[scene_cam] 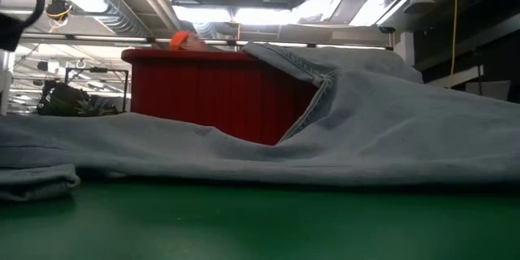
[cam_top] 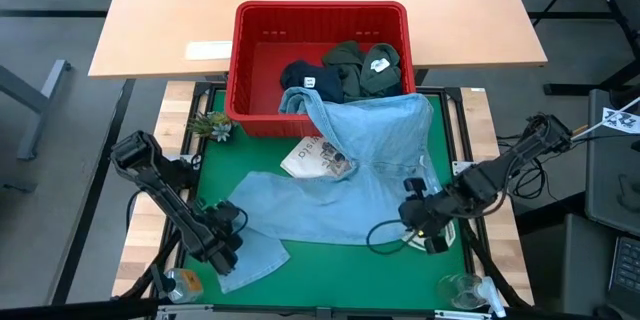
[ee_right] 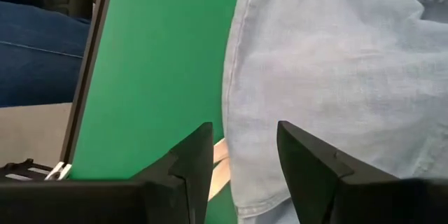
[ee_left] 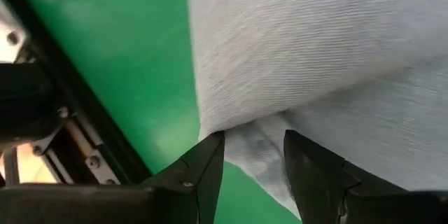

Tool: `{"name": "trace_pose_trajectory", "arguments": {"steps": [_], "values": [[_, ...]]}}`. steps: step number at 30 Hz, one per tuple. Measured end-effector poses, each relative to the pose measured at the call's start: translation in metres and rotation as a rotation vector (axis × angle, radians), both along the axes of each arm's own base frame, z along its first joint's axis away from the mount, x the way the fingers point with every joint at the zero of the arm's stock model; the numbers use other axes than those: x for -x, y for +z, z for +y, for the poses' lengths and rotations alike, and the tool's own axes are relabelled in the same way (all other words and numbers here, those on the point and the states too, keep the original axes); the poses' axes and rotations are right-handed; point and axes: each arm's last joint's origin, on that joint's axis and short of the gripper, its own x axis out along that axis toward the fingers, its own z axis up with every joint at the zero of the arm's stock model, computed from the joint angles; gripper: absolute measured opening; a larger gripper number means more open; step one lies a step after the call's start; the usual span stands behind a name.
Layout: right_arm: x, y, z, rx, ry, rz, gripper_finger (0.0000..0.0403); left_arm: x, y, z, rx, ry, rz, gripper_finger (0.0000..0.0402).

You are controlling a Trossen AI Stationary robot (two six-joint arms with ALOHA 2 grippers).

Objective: Fold laundry
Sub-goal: Fold the light blue pants

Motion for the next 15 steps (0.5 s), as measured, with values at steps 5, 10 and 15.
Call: {"name": "trace_pose_trajectory", "arguments": {"steps": [5,10,15], "values": [[-0.0042,0.0000,-0.0068,-0.008,-0.030,0.005,0.0156,0.0059,-0.0074,0.0069,-0.038,0.040,0.010,0.0144],[-0.0050,0.0000,-0.0081,-0.008,-0.036,0.005,0.0156,0.0066,-0.0070,0.0050,0.004,0.121,0.044,0.0144],[-0.0050,-0.0001,-0.0081,-0.008,-0.036,0.006,0.0156,0.0064,-0.0082,0.0012,0.066,0.282,0.061,0.0144]]}}
